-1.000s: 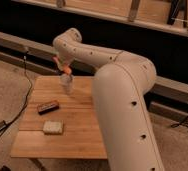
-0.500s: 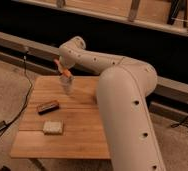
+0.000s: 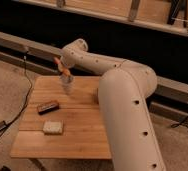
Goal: Place the pepper in the ceramic cup
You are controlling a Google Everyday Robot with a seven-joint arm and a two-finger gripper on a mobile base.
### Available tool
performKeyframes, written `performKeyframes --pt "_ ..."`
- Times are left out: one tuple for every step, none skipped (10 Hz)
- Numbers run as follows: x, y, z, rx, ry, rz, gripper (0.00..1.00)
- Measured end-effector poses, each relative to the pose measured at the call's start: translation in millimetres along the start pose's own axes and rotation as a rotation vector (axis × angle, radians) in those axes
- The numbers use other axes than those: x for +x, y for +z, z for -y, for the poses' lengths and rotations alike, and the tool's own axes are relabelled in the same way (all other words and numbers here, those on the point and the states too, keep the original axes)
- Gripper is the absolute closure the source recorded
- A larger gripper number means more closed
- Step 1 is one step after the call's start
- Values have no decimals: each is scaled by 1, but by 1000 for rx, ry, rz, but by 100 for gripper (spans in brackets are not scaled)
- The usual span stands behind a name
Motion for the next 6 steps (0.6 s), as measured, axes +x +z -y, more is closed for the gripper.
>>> performKeyframes --pt "0 2 -3 -9 4 8 100" --pt "4 5 -7 -20 9 12 100" --pt "9 7 -10 -29 19 12 100" --pt "14 9 -14 -39 25 13 100" --pt "18 10 -17 -46 29 13 100" --pt "21 10 -20 -51 32 14 100"
